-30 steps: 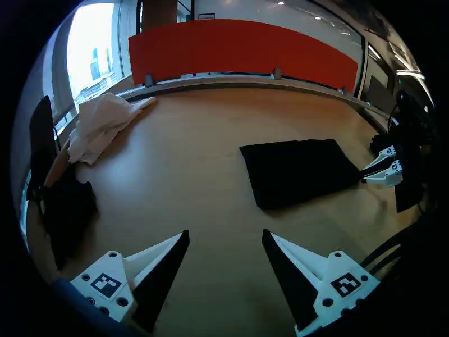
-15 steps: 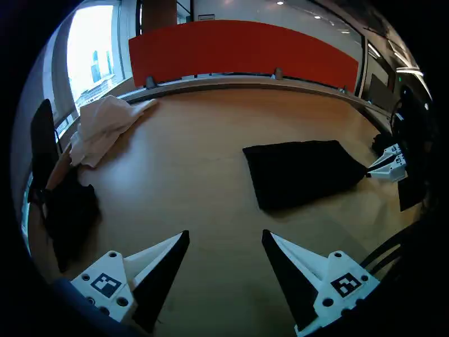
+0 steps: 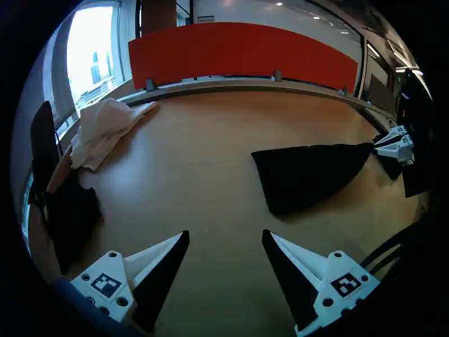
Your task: Fold towel
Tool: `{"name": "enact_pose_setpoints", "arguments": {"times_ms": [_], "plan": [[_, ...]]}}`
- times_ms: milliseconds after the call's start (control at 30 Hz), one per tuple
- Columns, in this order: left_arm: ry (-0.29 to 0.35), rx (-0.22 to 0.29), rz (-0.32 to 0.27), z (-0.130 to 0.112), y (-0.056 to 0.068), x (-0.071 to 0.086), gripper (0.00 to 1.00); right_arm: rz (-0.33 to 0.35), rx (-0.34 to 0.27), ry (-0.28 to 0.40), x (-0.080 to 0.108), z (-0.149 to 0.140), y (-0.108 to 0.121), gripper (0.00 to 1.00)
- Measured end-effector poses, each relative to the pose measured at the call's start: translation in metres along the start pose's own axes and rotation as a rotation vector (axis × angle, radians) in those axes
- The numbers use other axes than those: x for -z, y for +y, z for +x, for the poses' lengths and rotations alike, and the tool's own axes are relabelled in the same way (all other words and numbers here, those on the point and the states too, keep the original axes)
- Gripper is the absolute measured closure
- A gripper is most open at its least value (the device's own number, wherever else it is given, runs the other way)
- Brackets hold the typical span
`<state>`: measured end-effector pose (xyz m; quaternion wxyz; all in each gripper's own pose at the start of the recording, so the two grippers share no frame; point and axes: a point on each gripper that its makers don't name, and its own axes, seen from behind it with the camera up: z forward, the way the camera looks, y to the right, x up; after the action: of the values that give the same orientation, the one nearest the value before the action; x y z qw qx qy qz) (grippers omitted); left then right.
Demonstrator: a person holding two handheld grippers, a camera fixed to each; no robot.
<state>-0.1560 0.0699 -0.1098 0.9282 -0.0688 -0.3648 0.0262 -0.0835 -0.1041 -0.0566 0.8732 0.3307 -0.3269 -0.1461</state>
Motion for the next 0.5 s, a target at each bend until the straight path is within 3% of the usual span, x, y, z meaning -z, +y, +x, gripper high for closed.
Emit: {"name": "enact_pose_setpoints", "arguments": {"times_ms": [500], "plan": [[-0.005, 0.003, -0.004, -0.001, 0.007, 0.004, 0.04, -0.034, 0.056, 0.063, 0.026, 0.042, 0.016, 0.95]]}}
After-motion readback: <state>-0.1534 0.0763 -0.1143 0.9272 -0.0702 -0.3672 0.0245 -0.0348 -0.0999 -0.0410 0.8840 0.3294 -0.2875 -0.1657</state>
